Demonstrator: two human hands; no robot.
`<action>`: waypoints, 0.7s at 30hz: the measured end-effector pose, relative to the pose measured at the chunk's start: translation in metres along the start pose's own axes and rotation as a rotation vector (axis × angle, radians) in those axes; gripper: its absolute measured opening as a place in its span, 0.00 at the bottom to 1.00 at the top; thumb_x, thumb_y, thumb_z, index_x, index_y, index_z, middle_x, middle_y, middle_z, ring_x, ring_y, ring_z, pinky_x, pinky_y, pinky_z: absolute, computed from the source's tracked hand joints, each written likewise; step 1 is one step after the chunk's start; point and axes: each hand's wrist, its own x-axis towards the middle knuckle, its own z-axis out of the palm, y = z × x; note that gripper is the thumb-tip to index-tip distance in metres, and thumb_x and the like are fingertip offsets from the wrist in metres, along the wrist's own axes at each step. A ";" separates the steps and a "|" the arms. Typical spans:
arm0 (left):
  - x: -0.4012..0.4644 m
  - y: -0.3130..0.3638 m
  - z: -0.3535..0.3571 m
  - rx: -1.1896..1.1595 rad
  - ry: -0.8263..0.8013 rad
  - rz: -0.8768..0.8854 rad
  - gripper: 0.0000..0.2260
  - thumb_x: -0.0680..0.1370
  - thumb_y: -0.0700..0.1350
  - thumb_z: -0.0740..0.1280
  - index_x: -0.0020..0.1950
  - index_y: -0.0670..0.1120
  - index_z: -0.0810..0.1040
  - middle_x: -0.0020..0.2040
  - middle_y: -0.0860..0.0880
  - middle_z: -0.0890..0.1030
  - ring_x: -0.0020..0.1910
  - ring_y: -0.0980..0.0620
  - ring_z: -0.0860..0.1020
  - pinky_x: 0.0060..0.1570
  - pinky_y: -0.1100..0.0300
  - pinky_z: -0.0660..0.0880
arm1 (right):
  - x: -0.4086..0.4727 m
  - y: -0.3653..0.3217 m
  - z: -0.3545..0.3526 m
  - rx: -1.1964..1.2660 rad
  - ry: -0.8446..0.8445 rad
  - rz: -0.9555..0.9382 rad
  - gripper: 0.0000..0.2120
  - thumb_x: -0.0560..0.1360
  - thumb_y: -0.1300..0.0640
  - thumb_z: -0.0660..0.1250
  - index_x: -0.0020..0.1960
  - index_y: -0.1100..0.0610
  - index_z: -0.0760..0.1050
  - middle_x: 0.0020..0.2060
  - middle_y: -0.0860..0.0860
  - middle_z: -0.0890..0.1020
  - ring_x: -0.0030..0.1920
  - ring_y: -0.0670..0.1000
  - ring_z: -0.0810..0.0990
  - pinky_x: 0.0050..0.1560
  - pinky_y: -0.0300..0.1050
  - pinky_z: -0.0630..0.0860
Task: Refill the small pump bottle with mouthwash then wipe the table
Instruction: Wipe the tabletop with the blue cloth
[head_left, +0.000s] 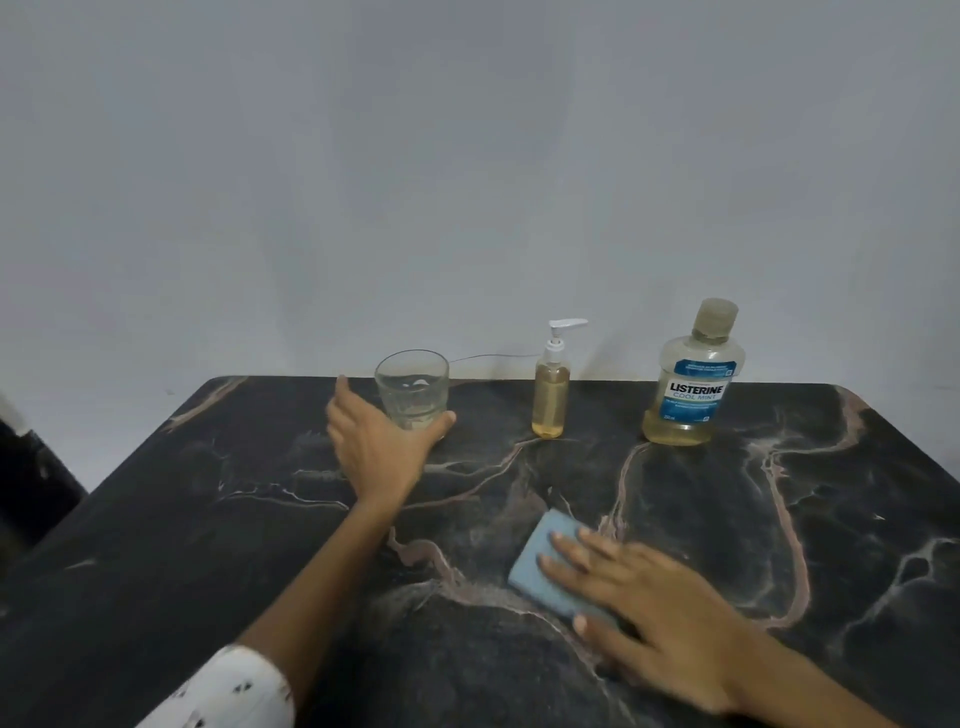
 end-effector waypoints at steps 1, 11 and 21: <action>0.007 -0.002 0.004 -0.031 -0.075 -0.015 0.57 0.60 0.59 0.79 0.76 0.41 0.49 0.75 0.39 0.58 0.73 0.39 0.59 0.70 0.43 0.61 | 0.014 0.002 -0.001 -0.015 0.037 0.024 0.23 0.77 0.34 0.38 0.71 0.29 0.37 0.72 0.32 0.39 0.71 0.34 0.34 0.73 0.39 0.43; 0.076 -0.021 -0.009 -0.257 -0.046 0.095 0.38 0.59 0.53 0.81 0.64 0.45 0.70 0.59 0.47 0.77 0.55 0.51 0.74 0.49 0.63 0.70 | 0.175 -0.009 0.023 -0.025 0.145 0.186 0.27 0.81 0.42 0.41 0.78 0.49 0.43 0.77 0.48 0.45 0.76 0.48 0.40 0.71 0.44 0.35; 0.097 0.001 -0.098 -0.185 -0.002 0.229 0.40 0.59 0.57 0.81 0.65 0.45 0.71 0.58 0.50 0.78 0.56 0.50 0.78 0.53 0.60 0.73 | 0.244 -0.101 0.025 -0.048 0.109 -0.184 0.23 0.82 0.51 0.49 0.75 0.55 0.58 0.74 0.56 0.61 0.73 0.57 0.57 0.73 0.51 0.48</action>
